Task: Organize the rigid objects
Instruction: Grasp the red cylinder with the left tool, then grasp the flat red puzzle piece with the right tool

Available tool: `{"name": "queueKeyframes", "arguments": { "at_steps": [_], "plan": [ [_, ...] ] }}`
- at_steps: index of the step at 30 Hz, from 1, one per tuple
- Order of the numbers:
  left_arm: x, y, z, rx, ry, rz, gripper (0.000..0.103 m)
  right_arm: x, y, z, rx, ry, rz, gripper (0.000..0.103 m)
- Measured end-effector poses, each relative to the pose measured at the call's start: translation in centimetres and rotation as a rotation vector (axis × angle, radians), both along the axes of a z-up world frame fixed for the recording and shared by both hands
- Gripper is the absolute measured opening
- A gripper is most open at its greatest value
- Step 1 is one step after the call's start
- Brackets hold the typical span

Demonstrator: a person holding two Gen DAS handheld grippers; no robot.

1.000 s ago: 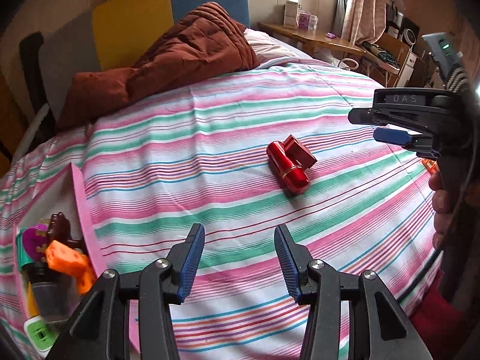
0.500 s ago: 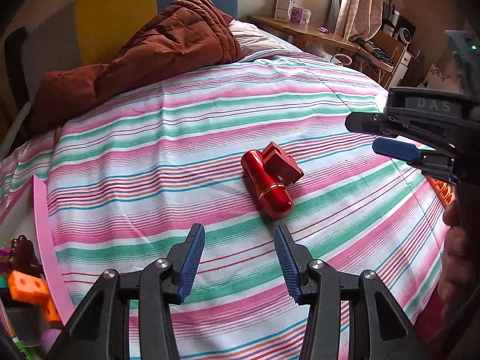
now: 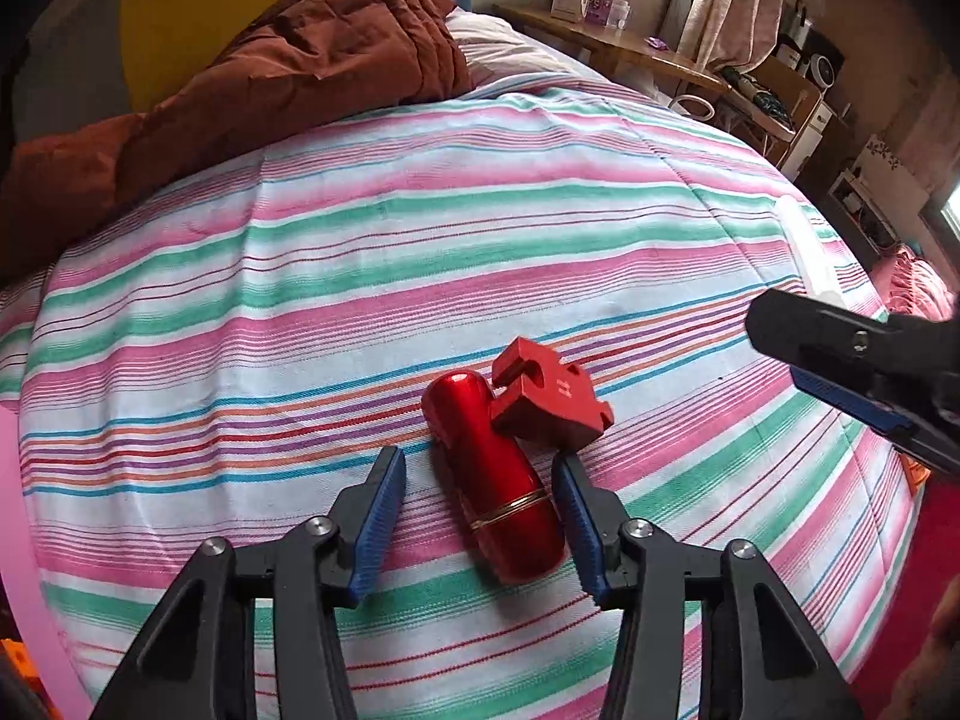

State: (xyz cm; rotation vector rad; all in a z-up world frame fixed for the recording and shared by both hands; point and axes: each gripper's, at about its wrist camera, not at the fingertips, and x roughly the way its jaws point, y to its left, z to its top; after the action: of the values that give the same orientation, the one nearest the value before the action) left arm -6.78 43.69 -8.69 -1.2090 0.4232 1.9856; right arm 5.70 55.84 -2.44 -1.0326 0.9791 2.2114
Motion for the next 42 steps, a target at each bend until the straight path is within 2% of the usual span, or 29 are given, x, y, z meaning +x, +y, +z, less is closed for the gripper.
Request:
{"name": "queueKeyframes", "arguments": {
  "at_steps": [1, 4, 9, 13, 16, 23, 32, 35, 36, 37, 38, 42],
  "plan": [
    [0.1, -0.2, 0.0, 0.001, 0.039, -0.007, 0.027, 0.0, 0.0, 0.0, 0.001, -0.002, -0.002, 0.051],
    [0.3, -1.8, 0.1, 0.022, 0.033, -0.017, 0.027, -0.1, 0.1, -0.4, -0.006, -0.013, 0.003, 0.051],
    [2.7, -6.1, 0.0, 0.032, 0.074, -0.005, 0.027, -0.5, -0.3, -0.8, -0.010, -0.029, 0.025, 0.051],
    [5.0, -8.8, -0.1, 0.043, 0.119, -0.002, 0.027, -1.2, -0.9, -1.6, -0.045, -0.047, 0.074, 0.051],
    [5.9, -10.1, -0.2, 0.055, 0.135, 0.003, 0.027, -2.0, -1.9, -2.0, -0.035, -0.063, 0.136, 0.051],
    [6.2, -10.7, -0.5, 0.083, 0.163, -0.001, 0.027, -3.9, -4.8, -2.4, 0.062, -0.115, 0.268, 0.052],
    [6.3, -10.9, -0.8, 0.114, 0.168, -0.001, 0.027, -7.8, -5.3, -3.4, 0.160, -0.196, 0.314, 0.053],
    [6.3, -11.1, -0.8, 0.123, 0.160, 0.000, 0.027, -9.3, -5.3, -4.6, 0.148, -0.229, 0.344, 0.061],
    [6.3, -11.1, -0.7, 0.125, 0.160, 0.000, 0.027, -9.7, -5.6, -4.9, 0.159, -0.250, 0.365, 0.058],
    [6.3, -11.1, -0.8, 0.125, 0.162, 0.000, 0.027, -9.8, -6.3, -4.9, 0.212, -0.277, 0.392, 0.049],
    [6.3, -11.1, -0.8, 0.125, 0.163, 0.000, 0.027, -9.8, -6.8, -4.9, 0.238, -0.300, 0.410, 0.049],
    [6.3, -11.0, -0.7, 0.124, 0.164, 0.000, 0.027, -7.9, -8.2, -4.9, 0.233, -0.316, 0.484, 0.049]
  ]
}}
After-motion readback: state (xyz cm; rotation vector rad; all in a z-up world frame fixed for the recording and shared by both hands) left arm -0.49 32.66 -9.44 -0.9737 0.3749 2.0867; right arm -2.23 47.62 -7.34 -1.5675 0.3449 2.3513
